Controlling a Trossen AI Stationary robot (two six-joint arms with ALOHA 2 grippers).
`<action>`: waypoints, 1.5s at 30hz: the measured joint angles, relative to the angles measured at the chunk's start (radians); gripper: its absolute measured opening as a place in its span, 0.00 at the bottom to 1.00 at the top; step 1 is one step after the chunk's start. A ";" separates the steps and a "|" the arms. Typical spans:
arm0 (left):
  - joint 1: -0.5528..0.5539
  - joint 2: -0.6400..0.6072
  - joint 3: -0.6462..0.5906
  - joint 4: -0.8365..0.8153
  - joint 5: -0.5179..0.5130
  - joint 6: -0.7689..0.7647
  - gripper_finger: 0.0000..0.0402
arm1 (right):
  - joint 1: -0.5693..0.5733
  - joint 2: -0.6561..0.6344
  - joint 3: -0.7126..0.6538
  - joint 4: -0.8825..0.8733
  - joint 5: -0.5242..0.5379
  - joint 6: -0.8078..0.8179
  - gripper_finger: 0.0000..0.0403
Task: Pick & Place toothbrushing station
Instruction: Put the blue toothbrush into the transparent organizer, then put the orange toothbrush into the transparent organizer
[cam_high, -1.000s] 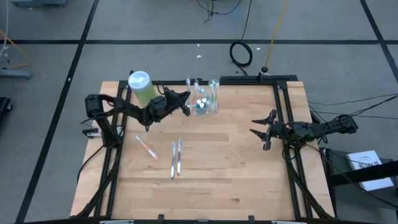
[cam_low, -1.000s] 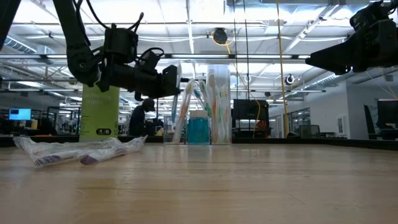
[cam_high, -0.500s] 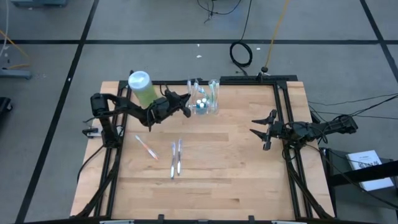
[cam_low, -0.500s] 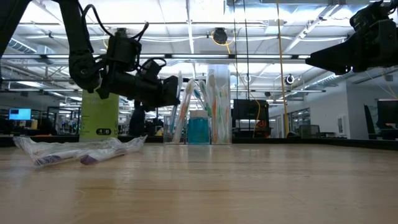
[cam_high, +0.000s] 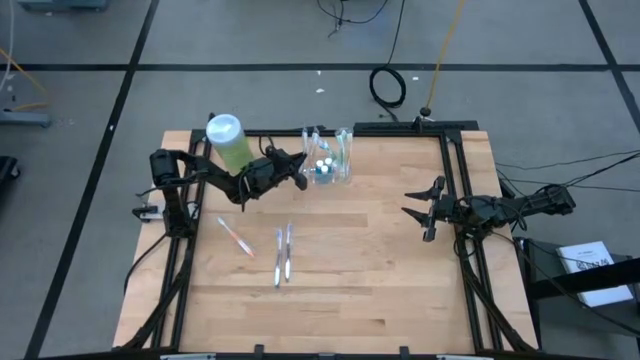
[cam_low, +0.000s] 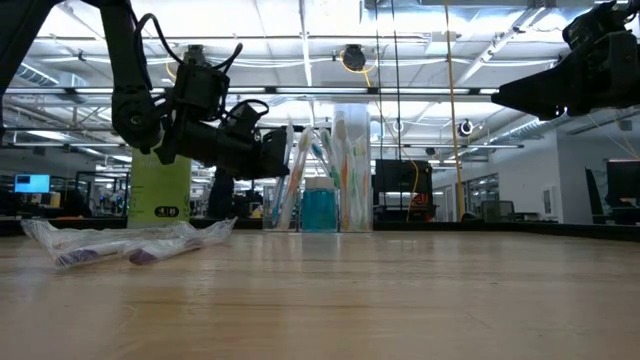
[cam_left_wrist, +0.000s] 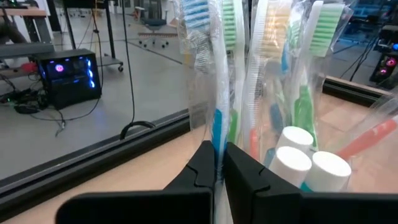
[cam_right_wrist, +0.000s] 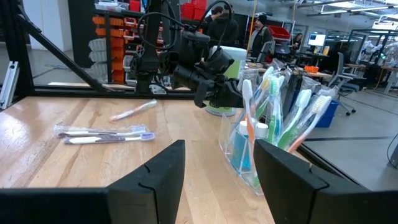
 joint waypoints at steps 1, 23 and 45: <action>0.000 0.000 0.000 0.000 0.000 0.000 0.02 | 0.000 0.000 0.000 0.000 0.000 0.000 0.45; -0.011 0.000 0.000 -0.012 0.051 -0.002 0.12 | 0.000 0.000 0.000 0.000 0.000 0.000 0.45; -0.011 -0.018 0.002 0.000 -0.002 0.054 0.43 | 0.000 0.000 0.000 0.000 0.000 0.000 0.45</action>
